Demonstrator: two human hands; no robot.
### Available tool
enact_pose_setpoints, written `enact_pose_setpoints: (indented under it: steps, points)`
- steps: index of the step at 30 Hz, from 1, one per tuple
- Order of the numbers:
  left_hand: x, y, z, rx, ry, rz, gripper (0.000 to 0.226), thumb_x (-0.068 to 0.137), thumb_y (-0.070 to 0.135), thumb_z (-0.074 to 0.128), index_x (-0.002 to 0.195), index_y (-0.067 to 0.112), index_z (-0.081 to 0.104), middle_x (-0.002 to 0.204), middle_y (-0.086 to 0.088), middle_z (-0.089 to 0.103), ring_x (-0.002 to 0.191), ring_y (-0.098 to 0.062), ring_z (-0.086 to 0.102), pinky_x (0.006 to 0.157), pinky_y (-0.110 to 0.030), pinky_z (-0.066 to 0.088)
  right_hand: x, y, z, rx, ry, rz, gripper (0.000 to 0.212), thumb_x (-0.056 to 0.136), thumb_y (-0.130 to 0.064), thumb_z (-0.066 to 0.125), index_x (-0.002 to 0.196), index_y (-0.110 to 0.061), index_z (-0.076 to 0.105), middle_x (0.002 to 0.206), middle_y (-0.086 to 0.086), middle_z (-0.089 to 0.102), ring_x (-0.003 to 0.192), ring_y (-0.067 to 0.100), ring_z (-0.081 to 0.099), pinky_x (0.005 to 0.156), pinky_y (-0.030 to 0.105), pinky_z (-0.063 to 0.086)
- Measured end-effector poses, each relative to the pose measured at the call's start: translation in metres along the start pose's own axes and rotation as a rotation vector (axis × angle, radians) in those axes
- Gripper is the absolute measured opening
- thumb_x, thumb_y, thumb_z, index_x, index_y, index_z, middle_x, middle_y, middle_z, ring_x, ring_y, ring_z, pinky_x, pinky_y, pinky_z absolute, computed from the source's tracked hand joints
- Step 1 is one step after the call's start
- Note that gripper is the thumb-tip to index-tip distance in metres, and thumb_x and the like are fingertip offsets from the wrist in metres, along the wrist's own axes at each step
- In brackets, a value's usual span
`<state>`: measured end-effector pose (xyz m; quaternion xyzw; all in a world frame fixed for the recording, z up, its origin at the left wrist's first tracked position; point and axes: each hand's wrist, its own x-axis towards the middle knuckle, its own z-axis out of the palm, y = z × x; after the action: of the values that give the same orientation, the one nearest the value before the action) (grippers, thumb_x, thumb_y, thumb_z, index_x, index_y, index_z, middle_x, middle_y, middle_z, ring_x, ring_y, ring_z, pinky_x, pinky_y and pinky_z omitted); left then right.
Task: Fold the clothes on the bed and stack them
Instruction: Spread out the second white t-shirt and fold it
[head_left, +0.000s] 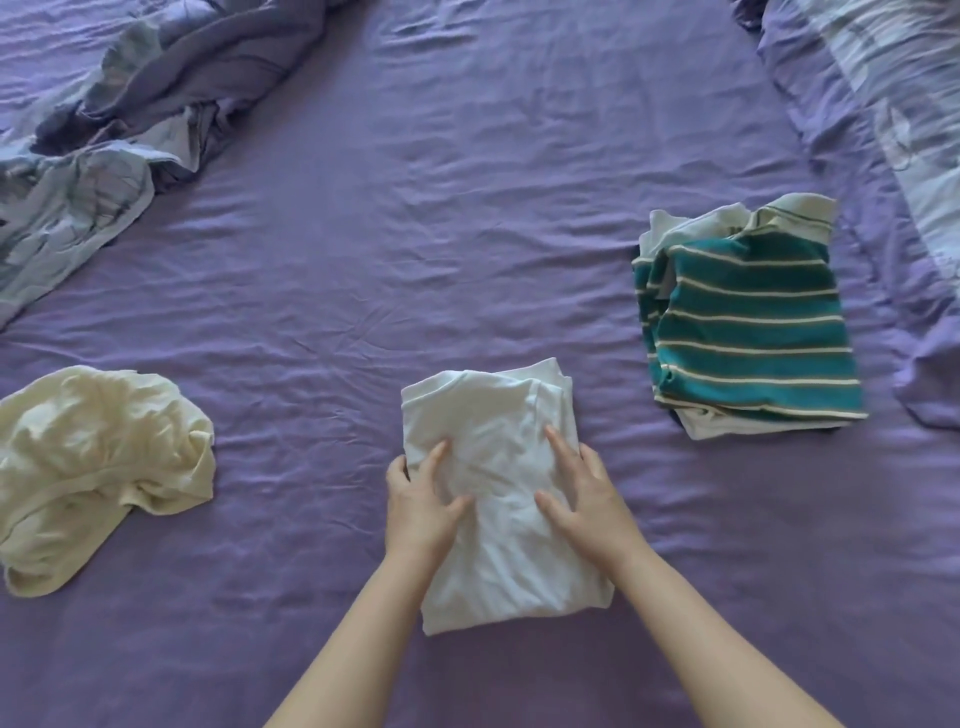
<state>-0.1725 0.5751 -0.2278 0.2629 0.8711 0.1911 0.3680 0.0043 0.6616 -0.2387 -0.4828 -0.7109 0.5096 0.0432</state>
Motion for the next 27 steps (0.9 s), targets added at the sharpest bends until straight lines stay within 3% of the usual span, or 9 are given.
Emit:
enact_pose_setpoints:
  steps: [3, 6, 10, 13, 15, 18, 21, 27]
  points:
    - [0.003, -0.006, -0.007, -0.151, -0.102, -0.072, 0.078, 0.076, 0.022, 0.074, 0.141, 0.041, 0.034, 0.120, -0.001, 0.026, 0.105, -0.013, 0.044, 0.093, -0.019, 0.033, 0.000, -0.003, -0.001, -0.240, -0.093, 0.015, 0.079, 0.089, -0.037, 0.051, 0.142, -0.050, -0.007, 0.155, 0.003, 0.013, 0.133, 0.025, 0.037, 0.096, 0.038, 0.042]
    - [0.002, -0.007, -0.010, -0.152, -0.133, -0.050, 0.088, 0.076, 0.024, 0.074, 0.146, 0.040, 0.022, 0.118, 0.000, 0.028, 0.097, -0.005, 0.041, 0.090, -0.019, 0.032, 0.000, -0.011, 0.006, -0.347, -0.063, -0.031, 0.079, 0.090, -0.039, 0.048, 0.145, -0.043, -0.010, 0.154, 0.001, 0.013, 0.128, 0.025, 0.042, 0.088, 0.040, 0.045]
    - [0.009, -0.008, -0.010, -0.287, 0.025, -0.053, 0.102, 0.075, 0.025, 0.076, 0.151, 0.021, 0.008, 0.130, -0.005, 0.047, 0.122, -0.020, 0.044, 0.105, -0.037, 0.037, 0.005, -0.020, 0.018, -0.026, 0.188, 0.117, 0.087, 0.088, -0.030, 0.060, 0.150, -0.017, 0.000, 0.156, 0.007, 0.016, 0.137, 0.024, 0.030, 0.101, 0.033, 0.035]
    - [0.012, -0.004, -0.011, -0.457, -0.005, -0.144, 0.077, 0.075, 0.024, 0.077, 0.139, 0.014, 0.036, 0.122, -0.007, 0.060, 0.107, -0.023, 0.060, 0.094, -0.046, 0.049, 0.014, -0.024, 0.021, 0.125, 0.267, 0.241, 0.069, 0.082, -0.027, 0.068, 0.137, -0.003, 0.034, 0.136, 0.018, 0.045, 0.125, 0.031, 0.043, 0.096, 0.032, 0.036]
    - [0.010, -0.001, -0.016, -0.611, -0.087, -0.166, 0.067, 0.069, 0.028, 0.077, 0.127, 0.012, 0.048, 0.114, -0.008, 0.065, 0.098, -0.024, 0.066, 0.086, -0.046, 0.054, 0.017, -0.027, 0.016, 0.219, 0.253, 0.285, 0.047, 0.082, -0.028, 0.068, 0.121, -0.009, 0.049, 0.118, 0.011, 0.060, 0.111, 0.029, 0.055, 0.089, 0.034, 0.044]
    - [0.008, 0.009, -0.029, -0.800, -0.220, -0.137, 0.060, 0.067, 0.026, 0.073, 0.122, 0.014, 0.052, 0.112, -0.009, 0.068, 0.095, -0.027, 0.069, 0.076, -0.044, 0.058, 0.016, -0.032, -0.001, 0.535, 0.136, 0.280, 0.031, 0.084, -0.023, 0.065, 0.114, -0.020, 0.058, 0.108, -0.001, 0.069, 0.099, 0.019, 0.065, 0.086, 0.038, 0.053]
    - [0.005, 0.035, -0.046, -0.890, -0.341, -0.054, 0.049, 0.071, 0.020, 0.069, 0.118, 0.019, 0.055, 0.107, -0.006, 0.071, 0.092, -0.024, 0.070, 0.066, -0.035, 0.057, 0.012, -0.040, -0.030, 0.794, 0.039, 0.223, 0.027, 0.087, -0.013, 0.061, 0.113, -0.020, 0.060, 0.105, 0.002, 0.071, 0.090, 0.019, 0.070, 0.067, 0.028, 0.056]
    - [0.001, 0.126, -0.059, -0.903, -0.568, 0.159, 0.049, 0.074, 0.015, 0.059, 0.120, 0.031, 0.057, 0.114, -0.001, 0.068, 0.096, -0.020, 0.068, 0.071, -0.032, 0.057, 0.004, -0.058, -0.130, 0.829, 0.085, 0.033, 0.038, 0.081, -0.018, 0.064, 0.116, -0.028, 0.058, 0.108, 0.002, 0.070, 0.094, 0.023, 0.069, 0.068, 0.030, 0.056]
